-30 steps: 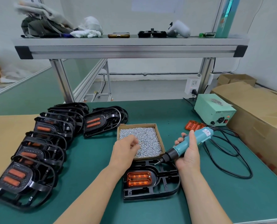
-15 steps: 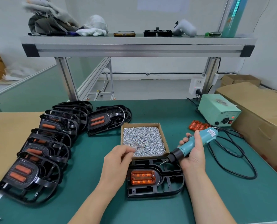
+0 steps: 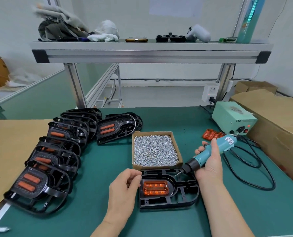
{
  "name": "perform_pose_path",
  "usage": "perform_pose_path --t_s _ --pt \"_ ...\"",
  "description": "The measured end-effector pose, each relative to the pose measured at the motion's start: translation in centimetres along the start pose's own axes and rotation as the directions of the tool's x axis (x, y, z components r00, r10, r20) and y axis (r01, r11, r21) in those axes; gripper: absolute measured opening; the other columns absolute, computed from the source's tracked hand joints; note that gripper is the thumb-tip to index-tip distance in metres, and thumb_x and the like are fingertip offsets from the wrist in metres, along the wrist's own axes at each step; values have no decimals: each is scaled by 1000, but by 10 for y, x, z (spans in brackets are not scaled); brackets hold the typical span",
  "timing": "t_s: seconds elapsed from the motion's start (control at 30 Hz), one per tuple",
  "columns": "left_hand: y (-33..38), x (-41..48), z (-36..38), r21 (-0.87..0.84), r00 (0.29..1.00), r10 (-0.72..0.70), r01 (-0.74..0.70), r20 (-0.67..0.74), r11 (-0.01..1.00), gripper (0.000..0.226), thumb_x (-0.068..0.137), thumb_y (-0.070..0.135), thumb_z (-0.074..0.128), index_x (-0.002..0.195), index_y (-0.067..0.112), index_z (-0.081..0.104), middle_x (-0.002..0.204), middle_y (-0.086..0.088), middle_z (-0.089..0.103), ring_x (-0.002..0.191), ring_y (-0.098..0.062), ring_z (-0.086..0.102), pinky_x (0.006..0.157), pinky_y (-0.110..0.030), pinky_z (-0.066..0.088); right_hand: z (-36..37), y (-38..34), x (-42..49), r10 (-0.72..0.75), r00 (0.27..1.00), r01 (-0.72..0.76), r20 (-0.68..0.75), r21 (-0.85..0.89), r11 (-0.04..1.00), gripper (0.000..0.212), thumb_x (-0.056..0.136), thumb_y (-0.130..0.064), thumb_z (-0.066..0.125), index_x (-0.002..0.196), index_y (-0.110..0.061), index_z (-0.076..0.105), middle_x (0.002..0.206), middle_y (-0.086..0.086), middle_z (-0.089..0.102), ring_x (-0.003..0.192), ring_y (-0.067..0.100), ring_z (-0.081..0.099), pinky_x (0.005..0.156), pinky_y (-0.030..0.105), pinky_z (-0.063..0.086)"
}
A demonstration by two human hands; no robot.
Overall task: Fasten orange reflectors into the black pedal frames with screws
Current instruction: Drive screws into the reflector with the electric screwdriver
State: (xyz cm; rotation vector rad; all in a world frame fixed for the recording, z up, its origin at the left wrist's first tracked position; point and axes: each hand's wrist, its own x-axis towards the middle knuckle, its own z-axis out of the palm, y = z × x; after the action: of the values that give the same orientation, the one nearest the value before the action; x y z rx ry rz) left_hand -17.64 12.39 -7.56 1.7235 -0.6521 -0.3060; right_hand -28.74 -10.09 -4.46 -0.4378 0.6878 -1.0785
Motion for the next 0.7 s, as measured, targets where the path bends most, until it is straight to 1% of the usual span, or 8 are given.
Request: perform_pose_path --t_s 0.1,0.23,0.4,0.53,0.7 --pt "1 1 1 13 999 34 -34 2 999 28 93 7 63 81 32 68 83 6 70 75 -8 65 71 -19 50 4 0 -6 -19 1000 19 -18 6 1000 28 91 -47 70 87 -21 62 66 -9 56 55 5 55 57 20 46" --pt "0 3 2 46 997 76 -76 12 996 31 93 8 63 82 37 66 82 6 68 76 -10 63 73 -23 51 13 -2 -16 -59 998 59 -5 27 998 27 91 -45 70 90 -20 59 68 -8 57 57 6 56 63 20 46" --pt "1 3 2 66 995 96 -98 30 993 31 93 9 62 83 38 64 82 5 68 76 -11 62 73 -27 52 23 4 -32 -69 997 68 37 18 998 27 91 -44 71 92 -20 58 65 -7 57 56 7 56 59 20 49" --pt "0 2 2 58 994 105 -107 33 993 31 94 10 62 84 39 63 82 8 67 78 -10 63 74 -27 51 30 8 -45 -69 996 68 48 14 998 27 90 -43 73 91 -20 60 62 -7 58 53 7 58 51 18 51" --pt "-1 3 4 42 992 122 -123 33 992 28 93 8 63 81 34 65 79 8 66 76 -13 62 74 -32 51 35 11 -55 -78 996 78 46 10 997 26 89 -41 74 92 -20 59 62 -6 58 54 8 58 53 19 51"
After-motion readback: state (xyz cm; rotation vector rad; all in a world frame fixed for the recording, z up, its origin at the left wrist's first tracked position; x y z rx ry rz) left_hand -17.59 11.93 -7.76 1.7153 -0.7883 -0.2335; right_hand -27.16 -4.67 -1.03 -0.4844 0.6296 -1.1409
